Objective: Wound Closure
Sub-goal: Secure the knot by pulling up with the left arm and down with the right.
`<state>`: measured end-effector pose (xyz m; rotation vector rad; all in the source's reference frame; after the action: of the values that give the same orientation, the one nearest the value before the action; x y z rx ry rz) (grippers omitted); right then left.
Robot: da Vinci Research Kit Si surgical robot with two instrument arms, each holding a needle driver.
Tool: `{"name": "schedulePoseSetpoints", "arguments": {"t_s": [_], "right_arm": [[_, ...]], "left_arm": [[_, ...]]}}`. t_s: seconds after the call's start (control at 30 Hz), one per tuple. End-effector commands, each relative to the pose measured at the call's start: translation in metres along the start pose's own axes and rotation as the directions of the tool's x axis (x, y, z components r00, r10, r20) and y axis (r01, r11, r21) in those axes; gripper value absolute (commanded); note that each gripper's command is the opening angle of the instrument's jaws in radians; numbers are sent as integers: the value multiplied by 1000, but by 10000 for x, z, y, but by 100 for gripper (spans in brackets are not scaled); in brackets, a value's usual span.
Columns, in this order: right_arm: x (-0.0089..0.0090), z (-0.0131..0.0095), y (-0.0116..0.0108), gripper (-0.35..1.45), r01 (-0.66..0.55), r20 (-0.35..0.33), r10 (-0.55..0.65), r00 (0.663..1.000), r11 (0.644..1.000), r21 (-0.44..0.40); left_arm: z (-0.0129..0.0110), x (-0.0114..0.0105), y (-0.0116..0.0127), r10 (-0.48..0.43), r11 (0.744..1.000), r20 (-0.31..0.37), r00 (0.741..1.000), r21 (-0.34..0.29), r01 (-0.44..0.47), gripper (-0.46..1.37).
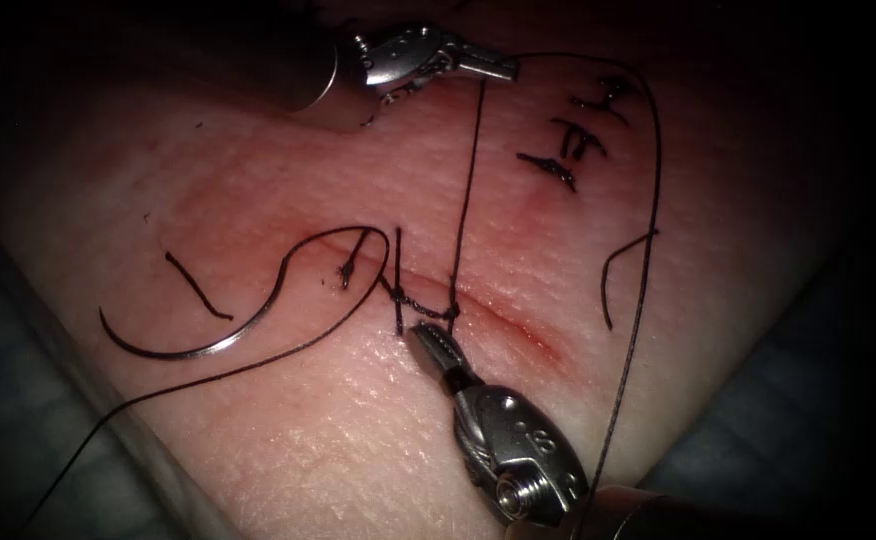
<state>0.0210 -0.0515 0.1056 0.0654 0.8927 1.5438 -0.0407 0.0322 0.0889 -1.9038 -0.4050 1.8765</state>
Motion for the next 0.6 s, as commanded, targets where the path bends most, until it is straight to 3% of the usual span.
{"name": "schedulePoseSetpoints", "arguments": {"t_s": [0.03, 0.27, 0.6], "right_arm": [[-3, 1, 2, -35, -11, 9, 11, 1000, 1000, -3], [-30, -6, 2, -35, -83, 43, 83, 996, 997, 4], [-36, -24, -7, -35, -76, 64, 77, 995, 997, -12]], "left_arm": [[-2, -2, -3, 4, 1000, -3, 1000, 14, -4, -35], [-12, -8, -19, 26, 997, -6, 1000, 71, -25, -35], [-16, -17, -27, 40, 993, 8, 999, 108, -40, -35]]}}
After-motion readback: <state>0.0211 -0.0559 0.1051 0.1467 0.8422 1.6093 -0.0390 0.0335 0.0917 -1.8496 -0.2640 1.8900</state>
